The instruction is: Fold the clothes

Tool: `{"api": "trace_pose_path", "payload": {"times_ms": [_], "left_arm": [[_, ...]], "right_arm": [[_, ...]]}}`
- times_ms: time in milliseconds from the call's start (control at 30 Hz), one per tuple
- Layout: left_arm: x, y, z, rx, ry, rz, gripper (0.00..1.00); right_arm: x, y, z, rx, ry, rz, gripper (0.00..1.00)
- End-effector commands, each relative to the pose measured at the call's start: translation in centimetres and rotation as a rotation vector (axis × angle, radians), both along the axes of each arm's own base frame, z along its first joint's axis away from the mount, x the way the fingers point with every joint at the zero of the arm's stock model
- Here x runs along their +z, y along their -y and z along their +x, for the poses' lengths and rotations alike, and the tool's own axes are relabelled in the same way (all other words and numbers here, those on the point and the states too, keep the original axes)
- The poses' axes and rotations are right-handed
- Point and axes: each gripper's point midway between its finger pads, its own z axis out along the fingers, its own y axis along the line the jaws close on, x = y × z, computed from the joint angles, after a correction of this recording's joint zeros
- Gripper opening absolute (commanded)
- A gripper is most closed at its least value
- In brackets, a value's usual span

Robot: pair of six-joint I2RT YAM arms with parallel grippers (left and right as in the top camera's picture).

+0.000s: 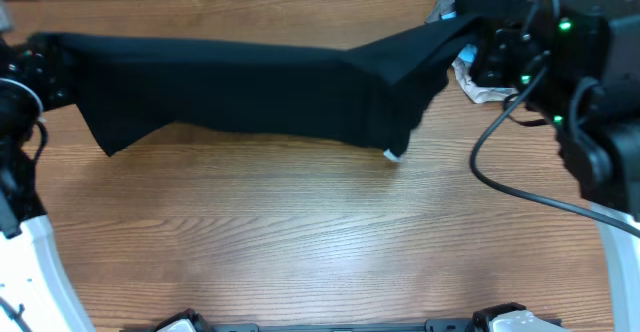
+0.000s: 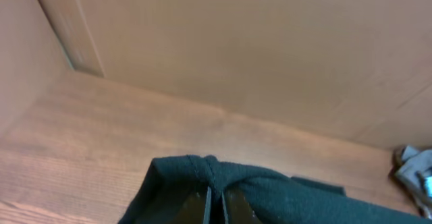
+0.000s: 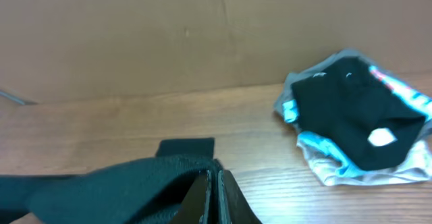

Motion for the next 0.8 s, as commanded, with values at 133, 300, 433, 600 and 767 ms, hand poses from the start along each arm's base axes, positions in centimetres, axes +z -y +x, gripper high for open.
{"api": "trace_pose_path", "payload": {"times_ms": [133, 300, 433, 600, 767], "left_arm": [[9.7, 2.5, -5.2, -0.009, 0.169, 0.108, 0.04], [9.5, 3.1, -6.4, -0.015, 0.133, 0.118, 0.04], [8.0, 2.2, -5.9, 0.013, 0.074, 0.107, 0.04], [5.3, 0.6, -2.8, 0.012, -0.013, 0.065, 0.04], [1.5, -1.9, 2.3, 0.009, -0.099, 0.022, 0.04]], "right_arm": [[8.5, 3.1, -6.6, -0.042, 0.156, -0.051, 0.04], [10.5, 4.7, -10.4, -0.081, 0.189, -0.072, 0.04], [10.8, 5.4, -10.8, -0.101, 0.197, -0.109, 0.04], [9.1, 5.0, -7.7, -0.099, 0.13, -0.153, 0.04], [6.4, 3.7, -1.6, -0.08, 0.057, -0.195, 0.04]]}}
